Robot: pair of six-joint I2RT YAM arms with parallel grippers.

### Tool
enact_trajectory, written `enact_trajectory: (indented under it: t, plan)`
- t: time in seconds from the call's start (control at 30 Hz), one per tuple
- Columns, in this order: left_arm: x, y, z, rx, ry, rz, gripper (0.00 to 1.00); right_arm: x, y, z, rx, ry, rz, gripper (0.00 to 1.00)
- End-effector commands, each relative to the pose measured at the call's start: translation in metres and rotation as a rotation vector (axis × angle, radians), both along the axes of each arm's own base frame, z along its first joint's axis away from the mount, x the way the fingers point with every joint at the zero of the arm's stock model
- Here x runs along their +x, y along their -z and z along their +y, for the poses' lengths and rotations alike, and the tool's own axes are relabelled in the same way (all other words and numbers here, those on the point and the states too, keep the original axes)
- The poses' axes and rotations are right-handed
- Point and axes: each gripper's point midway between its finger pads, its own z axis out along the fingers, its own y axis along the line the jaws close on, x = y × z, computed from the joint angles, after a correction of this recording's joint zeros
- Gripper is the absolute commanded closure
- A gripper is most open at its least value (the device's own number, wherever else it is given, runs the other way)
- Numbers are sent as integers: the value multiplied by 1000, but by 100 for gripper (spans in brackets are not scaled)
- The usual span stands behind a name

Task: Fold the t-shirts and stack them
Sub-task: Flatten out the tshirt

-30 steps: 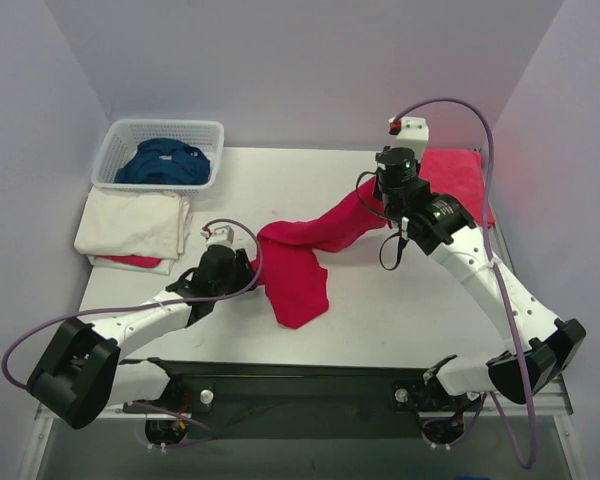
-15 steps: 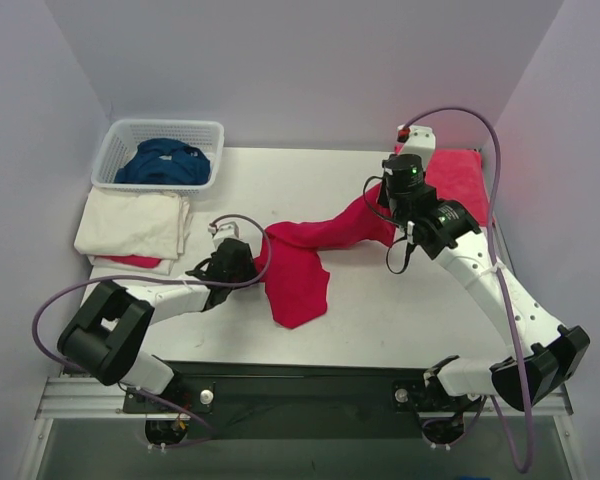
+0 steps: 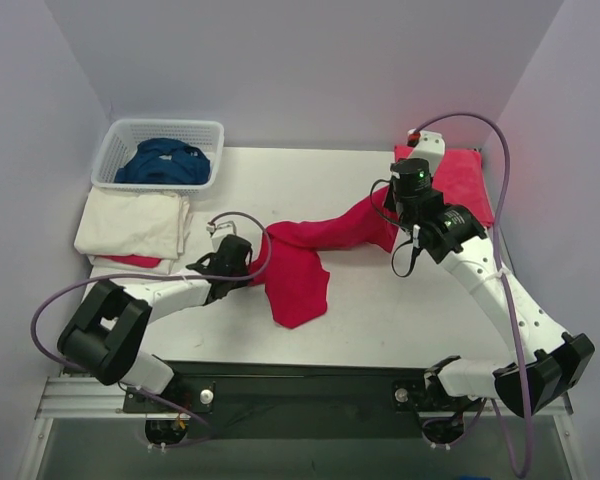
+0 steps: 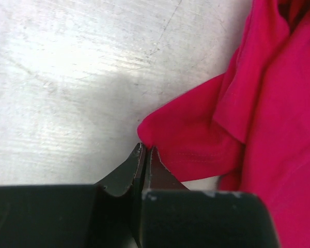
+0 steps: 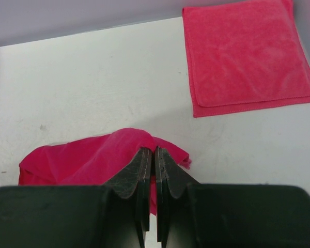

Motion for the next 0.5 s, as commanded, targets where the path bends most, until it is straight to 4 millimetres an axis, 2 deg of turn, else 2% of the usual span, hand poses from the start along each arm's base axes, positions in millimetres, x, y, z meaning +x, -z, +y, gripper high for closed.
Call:
enact_trajectory:
  t: [0.0,0.13,0.17,0.2,0.23,0.27,0.33,0.37,0.43,0.47]
  plan:
    - [2,-28,14,27,-39,-45,100,-3,-14,-12,19,50,-48,100]
    - [20,-83,25,11,-77,-160,100,-12,-36,-40,-28,154,-93,100]
    - [30,-119,24,-21,-81,-239,100,-14,-41,-47,-35,174,-104,100]
    - [34,-134,36,-23,-113,-265,100,-17,-47,-53,-44,188,-115,100]
    - [37,-153,39,-37,-121,-302,100,-22,-58,-60,-40,209,-145,100]
    - [42,-190,44,-64,-128,-382,100,-25,-64,-66,-38,226,-160,100]
    - [45,-224,68,-77,-189,-445,100,-36,-80,-78,-28,254,-204,100]
    - [44,-257,75,-109,-203,-513,100,-40,-86,-85,-27,279,-220,100]
    - [41,-286,93,-118,-243,-574,100,-51,-102,-94,-10,296,-264,100]
    - [35,-307,100,-123,-252,-622,100,-55,-108,-97,-6,302,-279,100]
